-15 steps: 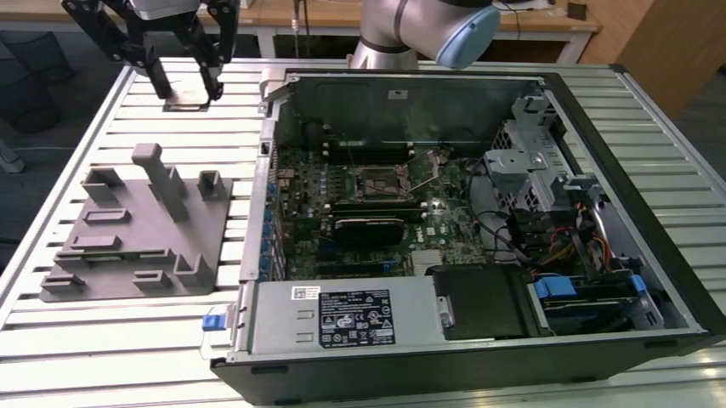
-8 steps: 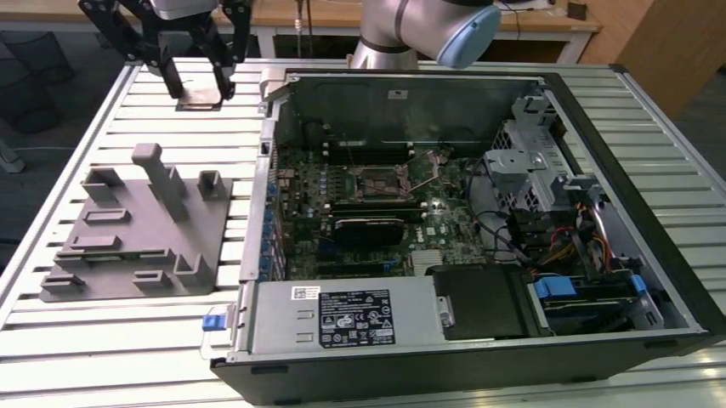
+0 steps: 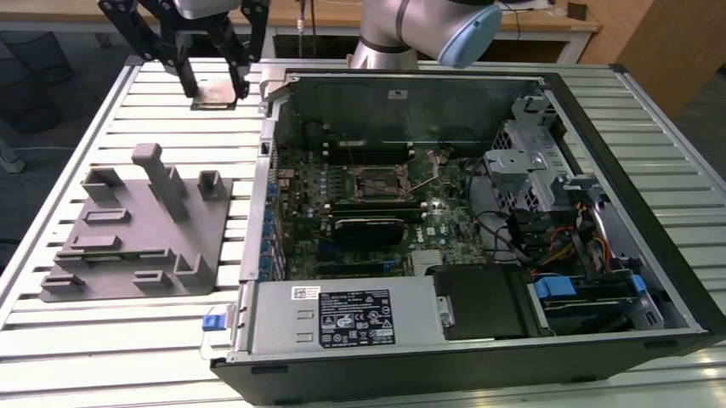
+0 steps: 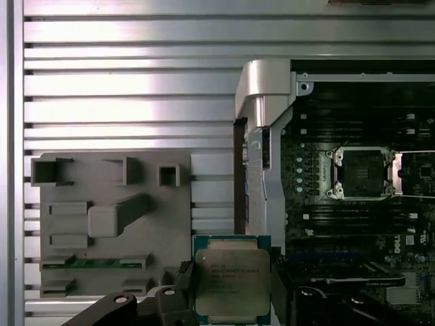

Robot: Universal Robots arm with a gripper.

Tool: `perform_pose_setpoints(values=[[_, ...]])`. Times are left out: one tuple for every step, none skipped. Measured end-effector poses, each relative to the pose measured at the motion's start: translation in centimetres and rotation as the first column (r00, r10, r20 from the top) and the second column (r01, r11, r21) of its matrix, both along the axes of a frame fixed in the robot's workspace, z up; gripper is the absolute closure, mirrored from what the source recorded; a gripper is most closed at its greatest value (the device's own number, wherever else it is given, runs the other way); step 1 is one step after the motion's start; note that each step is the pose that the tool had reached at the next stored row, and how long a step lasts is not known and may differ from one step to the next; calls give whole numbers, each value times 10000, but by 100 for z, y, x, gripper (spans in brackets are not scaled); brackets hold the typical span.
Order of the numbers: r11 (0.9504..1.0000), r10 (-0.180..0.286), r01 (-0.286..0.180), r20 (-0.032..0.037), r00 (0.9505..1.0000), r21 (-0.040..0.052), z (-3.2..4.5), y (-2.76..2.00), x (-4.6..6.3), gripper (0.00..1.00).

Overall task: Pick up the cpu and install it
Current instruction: 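Pick up the cpu and move it towards the insertion slot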

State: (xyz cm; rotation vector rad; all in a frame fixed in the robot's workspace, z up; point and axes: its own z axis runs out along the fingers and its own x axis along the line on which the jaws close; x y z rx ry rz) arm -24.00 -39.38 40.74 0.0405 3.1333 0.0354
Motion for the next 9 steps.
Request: perform_pose_setpoints(values=[[10000,0,0,0,10000,0,0,5,20,47],[10000,0,0,0,10000,0,-1,11,38,47],[10000,0,0,0,10000,1,-1,18,57,47],[10000,1,-1,1,10000,1,-2,24,78,47],[10000,0,0,1,10000,1,-2,29,102,47],[10000,0,0,0,10000,1,-2,33,132,47],[10000,0,0,0,10000,0,-2,38,163,47],[10000,0,0,0,10000,0,-2,43,195,47],[10000,0,0,0,10000,0,-2,47,223,47]])
